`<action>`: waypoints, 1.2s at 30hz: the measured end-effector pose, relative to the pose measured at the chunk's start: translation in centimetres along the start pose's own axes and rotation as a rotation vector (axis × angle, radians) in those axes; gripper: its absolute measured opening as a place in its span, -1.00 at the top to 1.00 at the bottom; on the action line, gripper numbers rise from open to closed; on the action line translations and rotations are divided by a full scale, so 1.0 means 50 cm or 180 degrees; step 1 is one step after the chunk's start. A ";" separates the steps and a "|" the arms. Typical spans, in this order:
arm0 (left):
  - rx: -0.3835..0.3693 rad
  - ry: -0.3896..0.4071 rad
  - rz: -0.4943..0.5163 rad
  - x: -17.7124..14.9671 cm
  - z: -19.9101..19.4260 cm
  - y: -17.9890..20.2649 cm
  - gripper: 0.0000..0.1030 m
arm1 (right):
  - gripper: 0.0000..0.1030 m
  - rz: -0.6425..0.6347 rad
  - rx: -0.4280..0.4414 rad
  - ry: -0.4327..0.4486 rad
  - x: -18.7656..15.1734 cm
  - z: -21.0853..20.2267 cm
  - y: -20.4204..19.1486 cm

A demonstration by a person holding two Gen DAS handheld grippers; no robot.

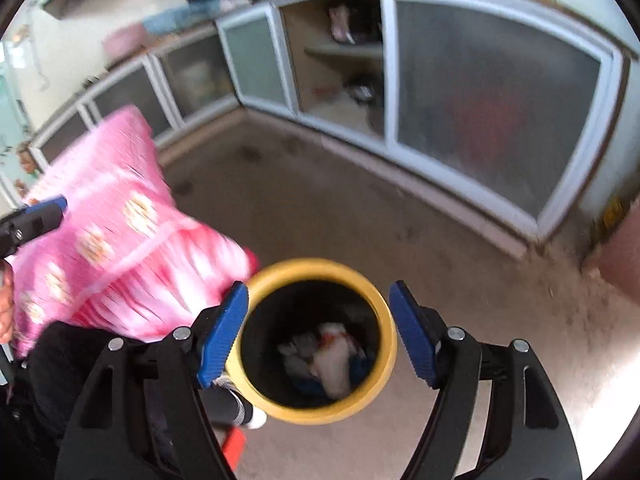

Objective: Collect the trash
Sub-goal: 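Move both tools back over the bed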

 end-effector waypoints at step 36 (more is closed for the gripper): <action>0.2275 0.0302 -0.1662 -0.381 -0.618 -0.889 -0.84 | -0.45 -0.1891 0.2133 -0.0481 0.049 0.087 -1.037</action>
Point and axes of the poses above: each gripper's, at about its wrist camera, not at the fingertips, and z roughly the way its jaws point, y to its right, x to its top, the point moved 8 cm from there along z, roughly the way its jaws point, and after that the axes turned 7 degrees about -y, right-handed, at the moved point
